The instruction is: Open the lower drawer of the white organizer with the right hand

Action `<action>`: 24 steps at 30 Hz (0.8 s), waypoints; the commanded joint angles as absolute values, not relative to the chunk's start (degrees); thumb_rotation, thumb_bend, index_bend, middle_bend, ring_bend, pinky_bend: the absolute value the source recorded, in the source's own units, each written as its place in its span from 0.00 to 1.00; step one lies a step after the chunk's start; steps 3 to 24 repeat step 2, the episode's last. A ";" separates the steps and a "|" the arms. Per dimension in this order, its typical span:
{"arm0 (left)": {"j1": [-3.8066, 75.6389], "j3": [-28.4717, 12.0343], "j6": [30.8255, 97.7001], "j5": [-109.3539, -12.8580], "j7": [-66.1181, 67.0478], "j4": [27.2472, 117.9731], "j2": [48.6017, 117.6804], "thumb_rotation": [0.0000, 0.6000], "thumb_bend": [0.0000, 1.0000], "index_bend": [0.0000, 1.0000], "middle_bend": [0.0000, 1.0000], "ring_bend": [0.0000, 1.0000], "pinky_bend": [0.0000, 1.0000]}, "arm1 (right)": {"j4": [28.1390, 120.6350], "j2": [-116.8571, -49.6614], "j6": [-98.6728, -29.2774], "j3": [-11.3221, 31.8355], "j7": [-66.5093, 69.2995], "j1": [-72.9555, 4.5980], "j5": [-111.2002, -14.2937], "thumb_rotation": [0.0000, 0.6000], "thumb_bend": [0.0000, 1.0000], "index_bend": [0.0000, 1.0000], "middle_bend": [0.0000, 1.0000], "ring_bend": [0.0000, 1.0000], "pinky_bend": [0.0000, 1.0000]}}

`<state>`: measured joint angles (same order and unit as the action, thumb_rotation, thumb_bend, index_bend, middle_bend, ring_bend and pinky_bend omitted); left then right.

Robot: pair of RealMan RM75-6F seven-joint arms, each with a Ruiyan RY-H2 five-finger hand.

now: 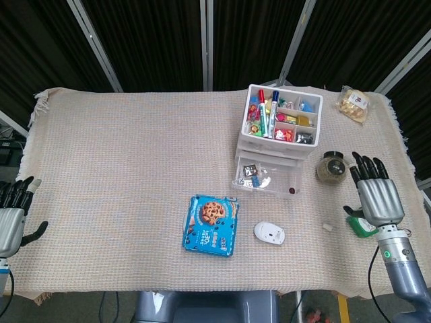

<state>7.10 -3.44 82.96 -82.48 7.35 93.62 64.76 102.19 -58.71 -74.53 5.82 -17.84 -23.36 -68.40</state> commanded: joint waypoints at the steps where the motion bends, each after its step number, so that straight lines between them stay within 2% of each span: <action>1: 7.06 -3.42 83.01 -82.49 7.24 93.63 64.73 1.00 0.31 0.05 0.00 0.00 0.00 | 102.41 -58.71 -74.72 6.10 -18.12 -23.06 -68.38 1.00 0.01 0.00 0.00 0.00 0.00; 24: 7.06 -3.41 83.01 -82.51 7.21 93.63 64.73 1.00 0.31 0.05 0.00 0.00 0.00 | 102.44 -58.75 -74.73 6.20 -18.19 -23.00 -68.35 1.00 0.01 0.00 0.00 0.00 0.00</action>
